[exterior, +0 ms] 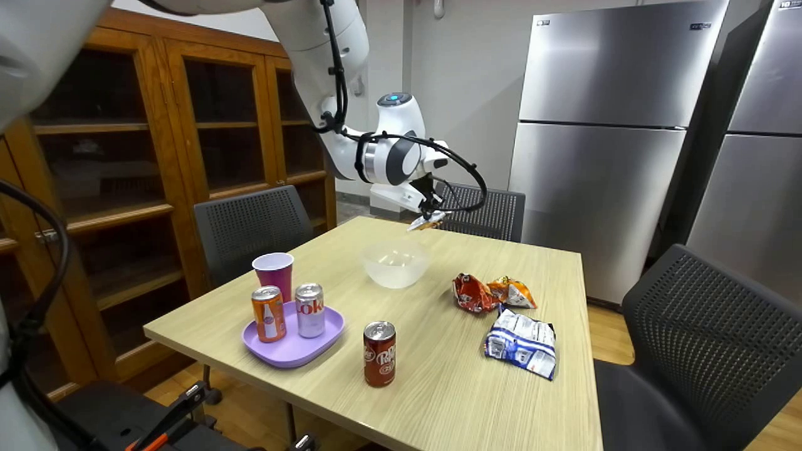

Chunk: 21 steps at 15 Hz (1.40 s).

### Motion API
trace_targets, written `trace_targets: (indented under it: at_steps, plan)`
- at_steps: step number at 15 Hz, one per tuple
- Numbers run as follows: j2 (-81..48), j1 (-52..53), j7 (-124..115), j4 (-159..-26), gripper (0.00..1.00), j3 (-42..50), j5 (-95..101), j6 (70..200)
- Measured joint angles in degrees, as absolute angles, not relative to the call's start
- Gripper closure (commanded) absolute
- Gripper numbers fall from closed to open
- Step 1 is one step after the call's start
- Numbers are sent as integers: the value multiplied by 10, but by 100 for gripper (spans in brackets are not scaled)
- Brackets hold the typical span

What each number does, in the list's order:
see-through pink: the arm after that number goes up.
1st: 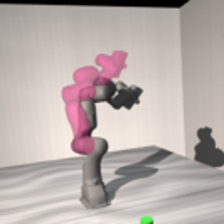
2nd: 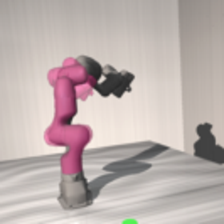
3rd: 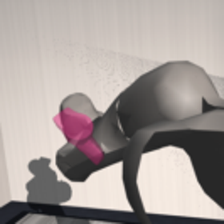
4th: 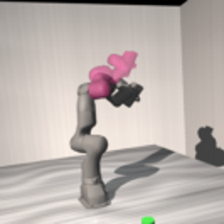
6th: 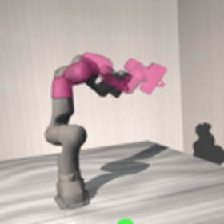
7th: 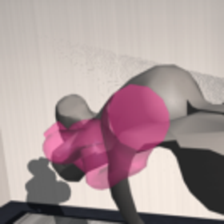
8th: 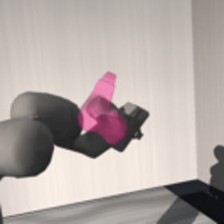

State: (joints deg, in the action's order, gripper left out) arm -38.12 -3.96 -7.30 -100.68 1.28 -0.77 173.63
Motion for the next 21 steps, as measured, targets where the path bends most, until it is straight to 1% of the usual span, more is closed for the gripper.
trace_targets:
  at_steps: [5,9,21]
  plan:
    - [-294,-65,-30,-1151,100,-16,-8,1784]
    - [-254,-97,-3,-1220,100,-47,-6,1787]
    - [-254,-68,6,-1232,100,-27,-6,1790]
